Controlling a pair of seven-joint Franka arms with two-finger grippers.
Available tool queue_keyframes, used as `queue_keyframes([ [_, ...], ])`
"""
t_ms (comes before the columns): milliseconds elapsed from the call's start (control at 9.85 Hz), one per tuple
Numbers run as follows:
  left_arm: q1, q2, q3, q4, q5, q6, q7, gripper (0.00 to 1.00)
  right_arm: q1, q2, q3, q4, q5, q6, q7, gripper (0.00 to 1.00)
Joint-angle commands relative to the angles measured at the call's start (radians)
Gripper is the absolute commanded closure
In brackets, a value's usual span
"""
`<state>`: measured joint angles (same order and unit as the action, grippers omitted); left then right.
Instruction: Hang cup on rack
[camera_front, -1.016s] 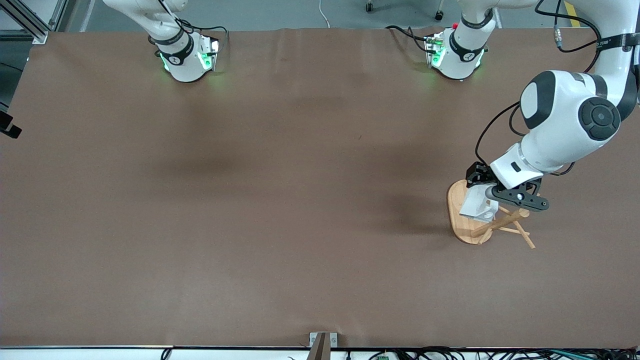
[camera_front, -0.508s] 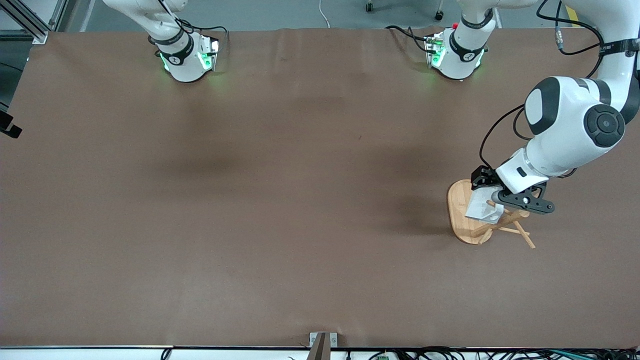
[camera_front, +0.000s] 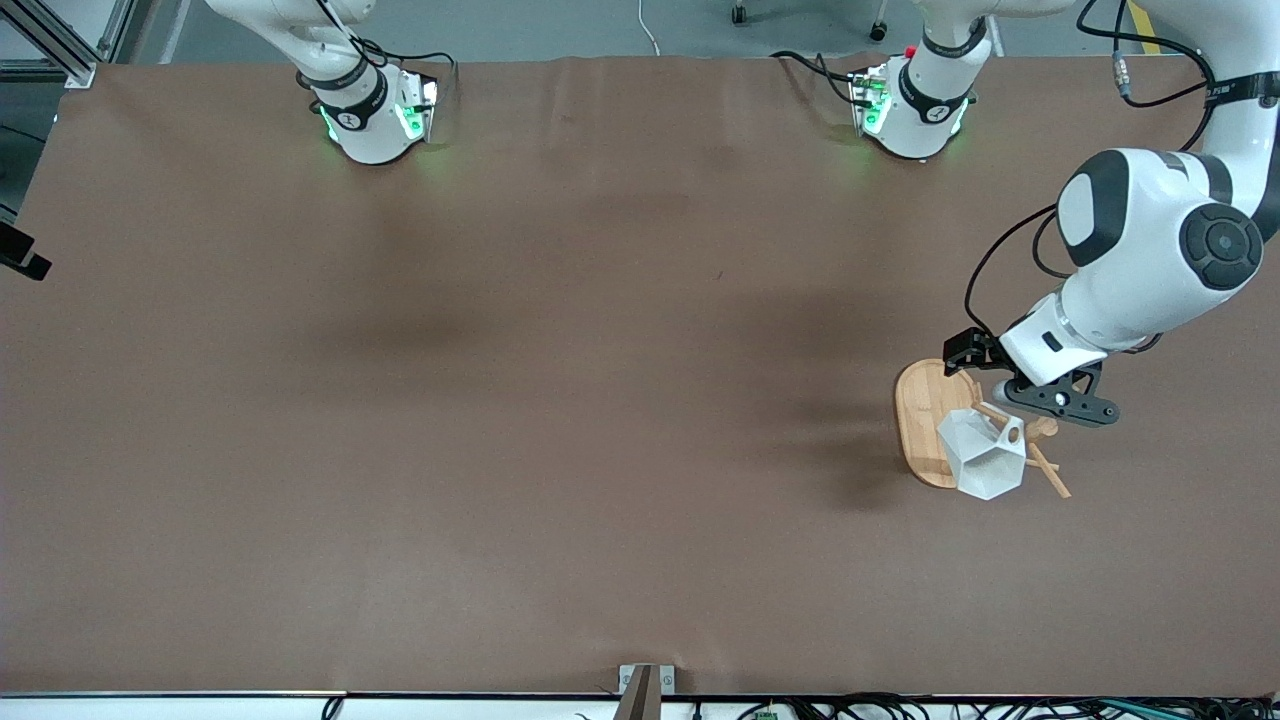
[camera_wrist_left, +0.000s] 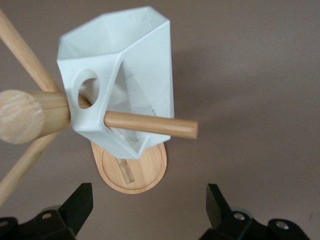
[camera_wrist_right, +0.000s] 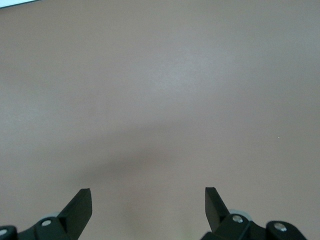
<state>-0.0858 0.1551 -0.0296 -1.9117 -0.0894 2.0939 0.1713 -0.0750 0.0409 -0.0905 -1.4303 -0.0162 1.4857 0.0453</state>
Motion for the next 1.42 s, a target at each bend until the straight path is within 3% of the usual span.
queue_keyframes([
  [0, 0.003, -0.080, -0.001, -0.012, 0.011, -0.043, -0.059, 0.00, -0.006, -0.018, 0.005, -0.021, 0.001, 0.008, -0.010, 0.00],
  [203, -0.005, -0.143, -0.001, 0.028, 0.022, -0.109, -0.210, 0.00, -0.006, -0.018, 0.005, -0.021, 0.001, 0.007, -0.008, 0.00],
  [305, -0.003, -0.163, -0.006, 0.072, 0.087, -0.185, -0.251, 0.00, -0.008, -0.018, 0.005, -0.021, 0.001, 0.007, -0.008, 0.00],
  [508, 0.000, -0.170, 0.000, 0.185, 0.167, -0.294, -0.227, 0.00, -0.008, -0.018, 0.003, -0.021, 0.001, 0.008, -0.008, 0.00],
  [812, 0.027, -0.170, -0.024, 0.318, 0.171, -0.482, -0.207, 0.00, -0.008, -0.018, 0.003, -0.021, 0.001, 0.008, -0.008, 0.00],
  [1320, 0.086, -0.233, -0.052, 0.289, 0.094, -0.537, -0.231, 0.00, -0.009, -0.016, 0.003, -0.021, 0.002, 0.011, -0.008, 0.00],
])
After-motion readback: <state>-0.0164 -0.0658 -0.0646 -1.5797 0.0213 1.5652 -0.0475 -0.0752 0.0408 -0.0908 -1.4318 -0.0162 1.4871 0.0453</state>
